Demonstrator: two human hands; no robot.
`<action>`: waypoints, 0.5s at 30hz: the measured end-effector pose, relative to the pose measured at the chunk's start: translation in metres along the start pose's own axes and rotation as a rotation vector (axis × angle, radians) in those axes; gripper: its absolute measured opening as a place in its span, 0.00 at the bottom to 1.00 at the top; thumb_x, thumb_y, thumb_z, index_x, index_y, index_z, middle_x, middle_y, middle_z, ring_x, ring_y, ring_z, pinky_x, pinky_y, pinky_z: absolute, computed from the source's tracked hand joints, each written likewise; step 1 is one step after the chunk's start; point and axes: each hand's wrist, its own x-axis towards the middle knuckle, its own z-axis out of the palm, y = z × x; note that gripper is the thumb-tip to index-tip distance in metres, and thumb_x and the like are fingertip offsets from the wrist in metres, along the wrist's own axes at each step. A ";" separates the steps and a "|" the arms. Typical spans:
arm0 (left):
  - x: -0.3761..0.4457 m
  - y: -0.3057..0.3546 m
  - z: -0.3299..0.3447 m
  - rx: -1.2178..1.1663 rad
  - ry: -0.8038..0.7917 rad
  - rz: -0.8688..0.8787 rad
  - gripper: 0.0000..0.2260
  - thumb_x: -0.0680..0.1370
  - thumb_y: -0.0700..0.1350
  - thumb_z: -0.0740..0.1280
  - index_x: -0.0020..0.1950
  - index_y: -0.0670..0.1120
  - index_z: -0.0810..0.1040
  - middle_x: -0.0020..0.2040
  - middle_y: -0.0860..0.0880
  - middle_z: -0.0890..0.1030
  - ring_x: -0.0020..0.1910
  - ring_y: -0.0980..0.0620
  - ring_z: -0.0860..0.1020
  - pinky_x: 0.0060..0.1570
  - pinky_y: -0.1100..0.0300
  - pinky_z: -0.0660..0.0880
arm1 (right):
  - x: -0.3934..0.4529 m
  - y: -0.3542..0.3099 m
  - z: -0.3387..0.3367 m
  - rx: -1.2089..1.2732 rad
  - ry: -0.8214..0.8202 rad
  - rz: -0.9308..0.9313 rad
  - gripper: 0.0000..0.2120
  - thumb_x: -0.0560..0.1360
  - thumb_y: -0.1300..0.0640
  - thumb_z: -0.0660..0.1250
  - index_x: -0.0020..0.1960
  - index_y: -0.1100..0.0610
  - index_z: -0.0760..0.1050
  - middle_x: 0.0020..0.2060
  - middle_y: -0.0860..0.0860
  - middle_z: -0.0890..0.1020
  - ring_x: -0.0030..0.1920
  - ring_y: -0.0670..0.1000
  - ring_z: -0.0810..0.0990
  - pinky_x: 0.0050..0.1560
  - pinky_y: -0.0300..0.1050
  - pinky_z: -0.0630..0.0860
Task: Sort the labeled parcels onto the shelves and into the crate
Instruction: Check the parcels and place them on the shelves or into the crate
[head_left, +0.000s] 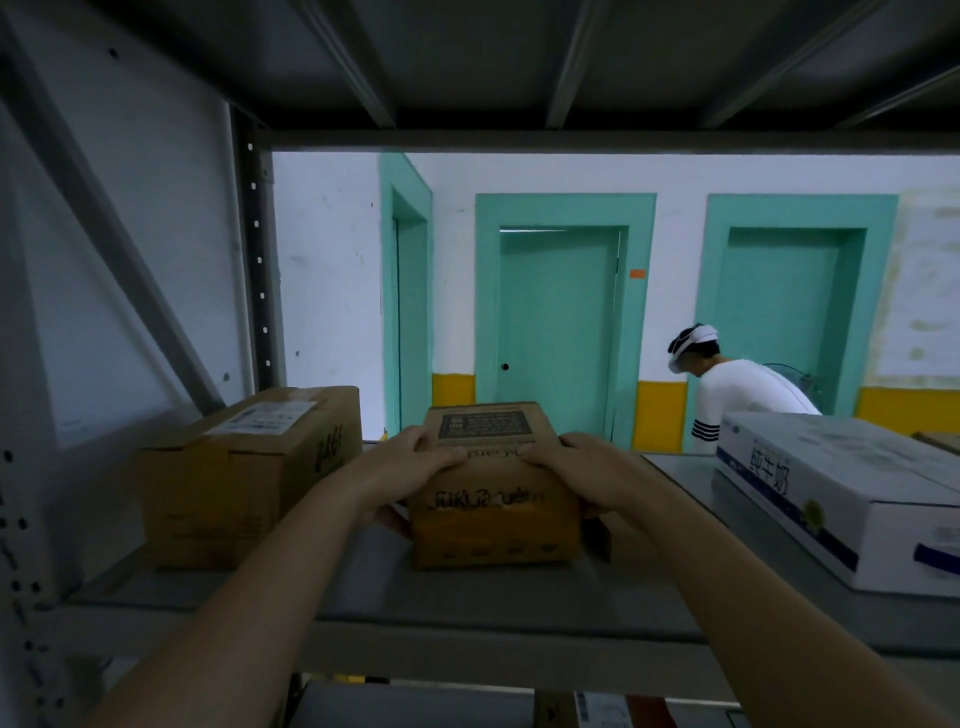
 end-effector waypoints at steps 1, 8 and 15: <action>0.000 0.001 -0.002 -0.008 -0.006 0.002 0.23 0.76 0.61 0.69 0.68 0.55 0.71 0.58 0.48 0.79 0.52 0.44 0.81 0.42 0.43 0.83 | -0.003 -0.003 -0.002 0.011 0.007 -0.022 0.16 0.79 0.37 0.62 0.55 0.48 0.77 0.52 0.52 0.83 0.51 0.53 0.82 0.55 0.54 0.81; 0.000 -0.001 -0.011 -0.143 -0.064 -0.015 0.15 0.78 0.57 0.67 0.62 0.53 0.76 0.53 0.43 0.83 0.52 0.41 0.82 0.45 0.43 0.83 | -0.025 -0.025 -0.018 0.204 0.021 -0.019 0.18 0.79 0.35 0.60 0.61 0.42 0.75 0.55 0.50 0.81 0.52 0.54 0.80 0.46 0.50 0.76; -0.002 -0.011 -0.011 -0.132 -0.097 0.006 0.16 0.80 0.55 0.66 0.67 0.56 0.72 0.57 0.46 0.82 0.53 0.44 0.82 0.41 0.49 0.82 | -0.034 -0.024 -0.006 0.299 0.023 0.022 0.13 0.80 0.40 0.61 0.58 0.43 0.78 0.55 0.52 0.82 0.54 0.56 0.81 0.53 0.55 0.80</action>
